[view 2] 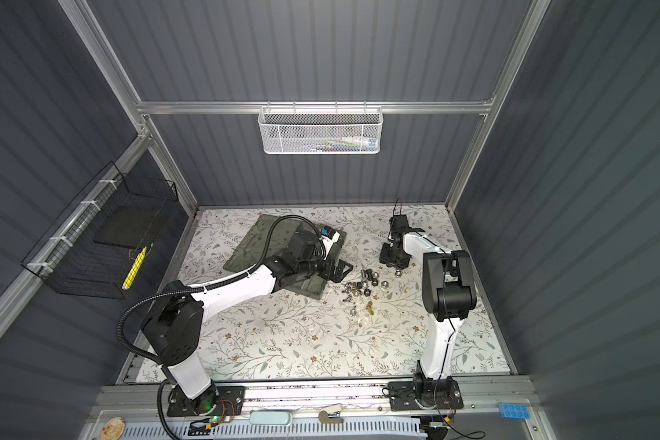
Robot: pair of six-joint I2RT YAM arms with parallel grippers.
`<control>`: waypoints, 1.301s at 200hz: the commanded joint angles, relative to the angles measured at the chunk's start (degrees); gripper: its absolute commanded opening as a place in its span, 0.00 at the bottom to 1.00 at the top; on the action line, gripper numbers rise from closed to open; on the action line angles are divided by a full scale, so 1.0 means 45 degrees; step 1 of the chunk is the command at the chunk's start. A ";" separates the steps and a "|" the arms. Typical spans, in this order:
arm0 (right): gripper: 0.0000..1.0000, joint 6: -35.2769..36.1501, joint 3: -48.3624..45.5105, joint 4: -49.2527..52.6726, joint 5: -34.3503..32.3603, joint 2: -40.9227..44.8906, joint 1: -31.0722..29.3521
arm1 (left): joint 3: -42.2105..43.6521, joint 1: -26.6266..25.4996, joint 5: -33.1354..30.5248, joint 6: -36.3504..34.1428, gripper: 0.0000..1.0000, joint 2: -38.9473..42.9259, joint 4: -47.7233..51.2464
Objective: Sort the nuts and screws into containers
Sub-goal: 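Return the right gripper to the pile and grasp another black bolt, then carry the second black bolt over the box with the right gripper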
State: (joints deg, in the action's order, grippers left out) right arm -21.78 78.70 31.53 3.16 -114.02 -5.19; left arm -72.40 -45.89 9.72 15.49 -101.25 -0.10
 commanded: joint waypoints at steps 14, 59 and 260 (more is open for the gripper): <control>0.42 0.0190 0.0754 0.0914 -0.0163 -0.0632 0.0040 | -0.0083 -0.0133 0.0173 -0.0236 1.00 -0.0254 -0.0038; 0.32 0.0325 0.0933 0.1284 -0.0399 -0.0809 0.0001 | -0.0083 -0.0165 0.0214 -0.0209 1.00 -0.0243 -0.0037; 0.21 -0.0176 0.1294 0.1158 0.0764 0.1753 -0.1539 | 0.0165 -0.0240 -0.1207 0.0042 1.00 0.0962 0.0267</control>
State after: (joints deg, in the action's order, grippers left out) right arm -21.61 81.56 35.68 4.91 -108.57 -10.52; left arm -71.88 -47.22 7.42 15.51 -100.64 0.12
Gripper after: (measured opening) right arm 0.274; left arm 0.997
